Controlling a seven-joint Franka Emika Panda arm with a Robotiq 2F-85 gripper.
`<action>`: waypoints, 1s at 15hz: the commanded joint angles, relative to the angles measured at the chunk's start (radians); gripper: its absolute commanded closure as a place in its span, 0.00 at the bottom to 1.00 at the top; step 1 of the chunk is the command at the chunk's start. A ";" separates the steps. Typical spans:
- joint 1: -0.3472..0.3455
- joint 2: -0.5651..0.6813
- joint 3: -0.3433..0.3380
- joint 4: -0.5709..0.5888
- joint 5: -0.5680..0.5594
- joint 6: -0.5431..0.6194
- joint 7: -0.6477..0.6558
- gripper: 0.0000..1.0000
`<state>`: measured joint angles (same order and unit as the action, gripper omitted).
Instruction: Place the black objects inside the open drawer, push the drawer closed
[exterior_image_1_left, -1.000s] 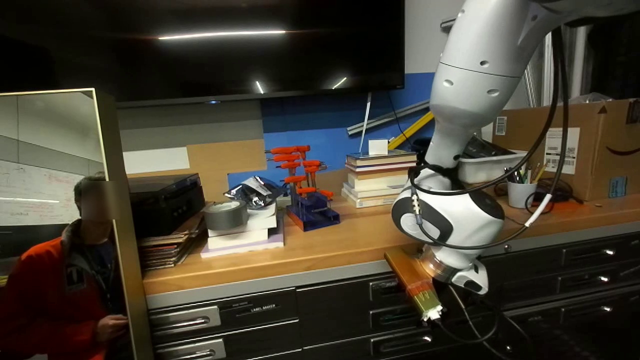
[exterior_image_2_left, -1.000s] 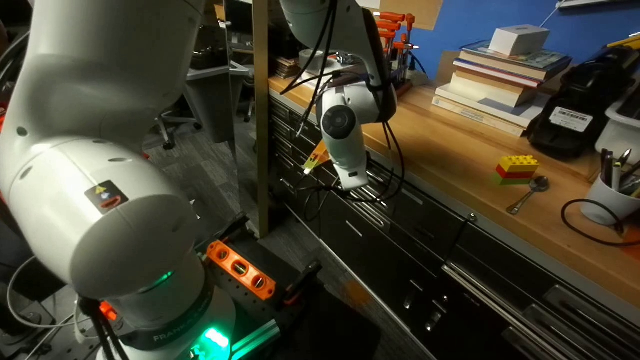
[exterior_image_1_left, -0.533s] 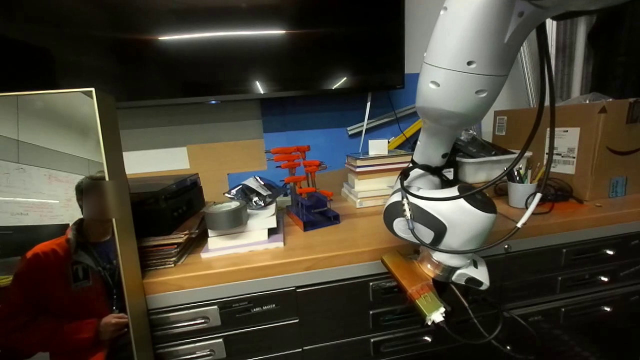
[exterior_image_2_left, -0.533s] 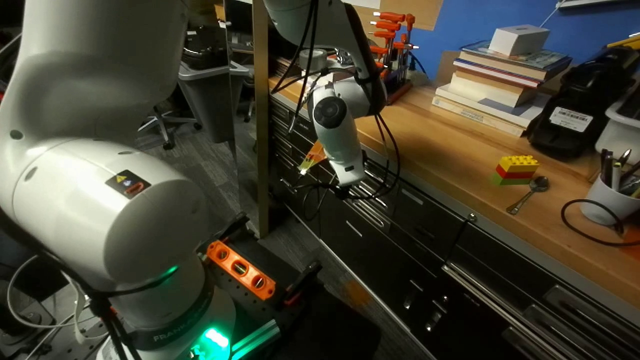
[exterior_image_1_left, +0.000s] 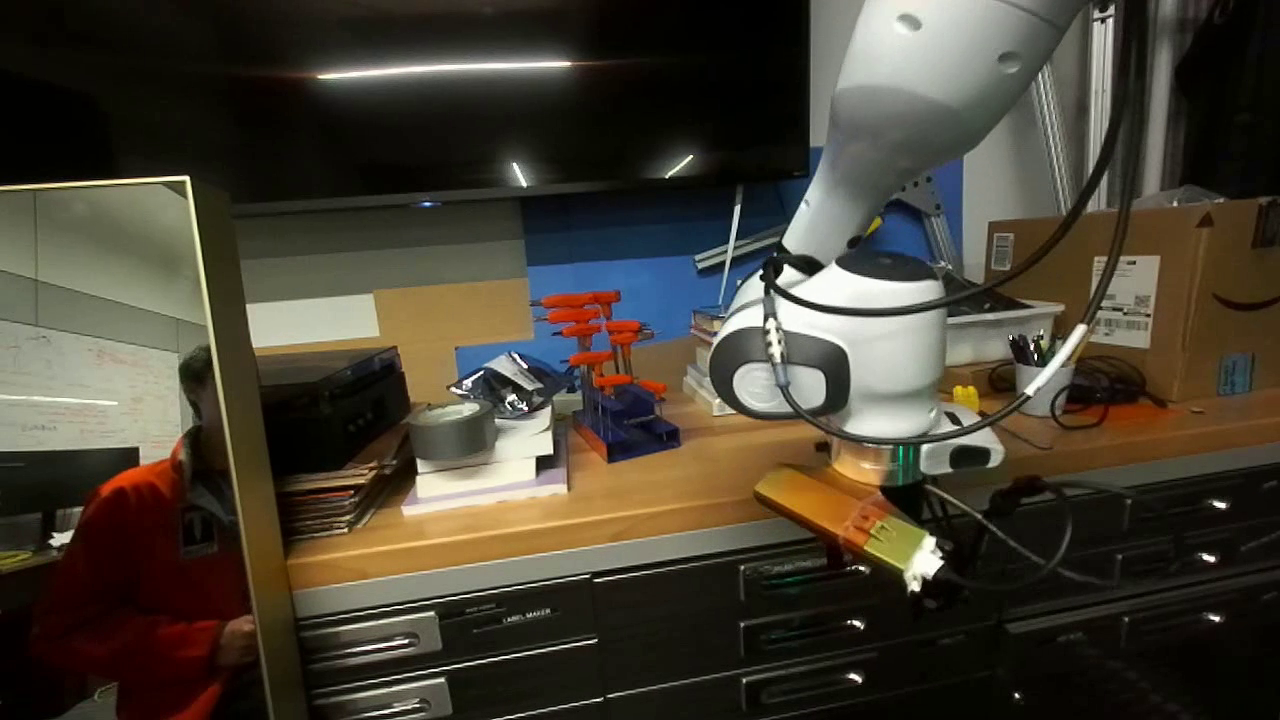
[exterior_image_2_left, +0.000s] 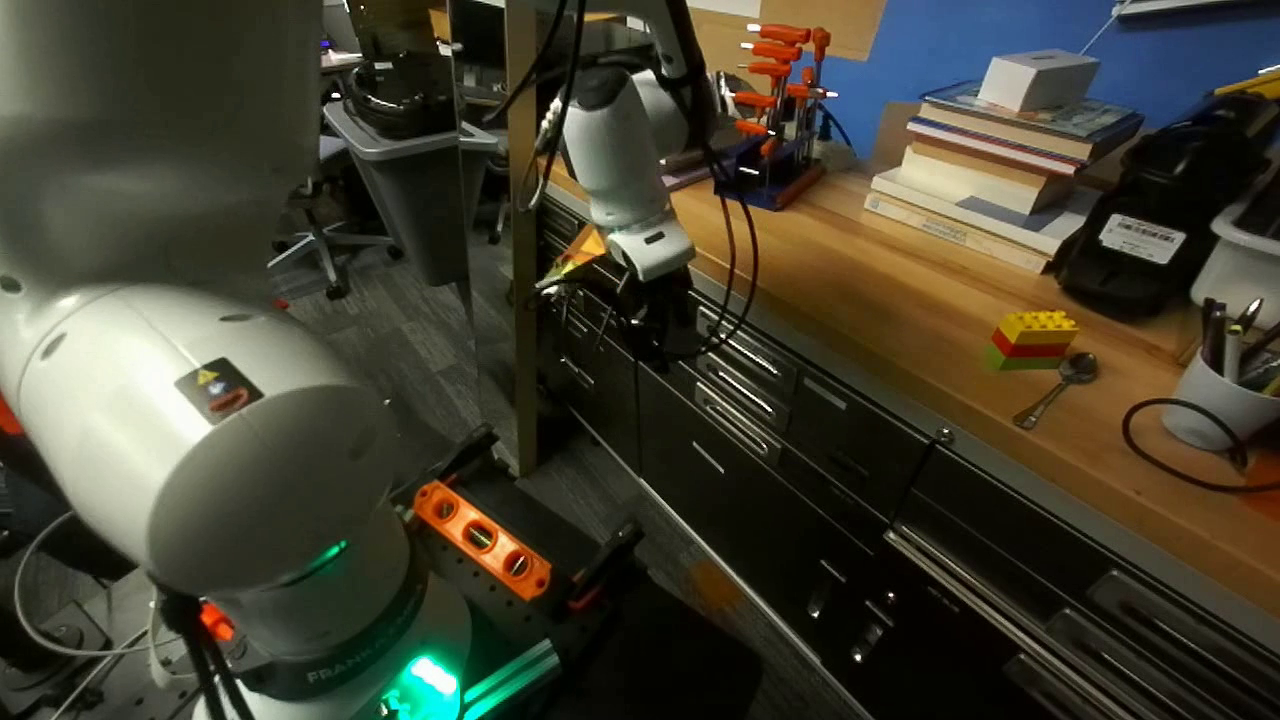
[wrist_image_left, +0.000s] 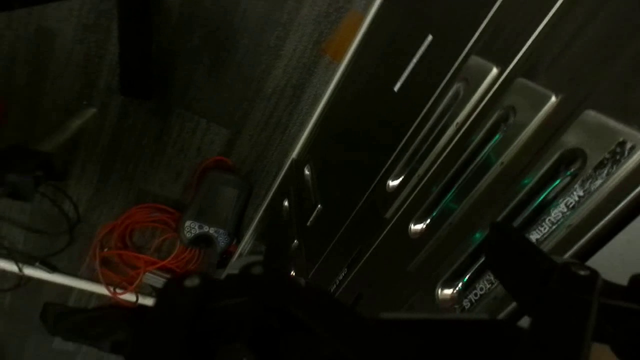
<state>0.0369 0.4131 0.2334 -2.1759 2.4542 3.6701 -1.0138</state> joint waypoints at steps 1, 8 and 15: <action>-0.241 -0.093 0.279 -0.014 0.081 0.151 -0.268 0.00; -0.763 -0.022 0.812 0.086 0.055 0.298 -0.724 0.00; -1.303 0.124 1.323 0.142 0.053 0.514 -1.206 0.00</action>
<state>-1.0689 0.4333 1.3759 -2.0795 2.5050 4.0661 -2.0225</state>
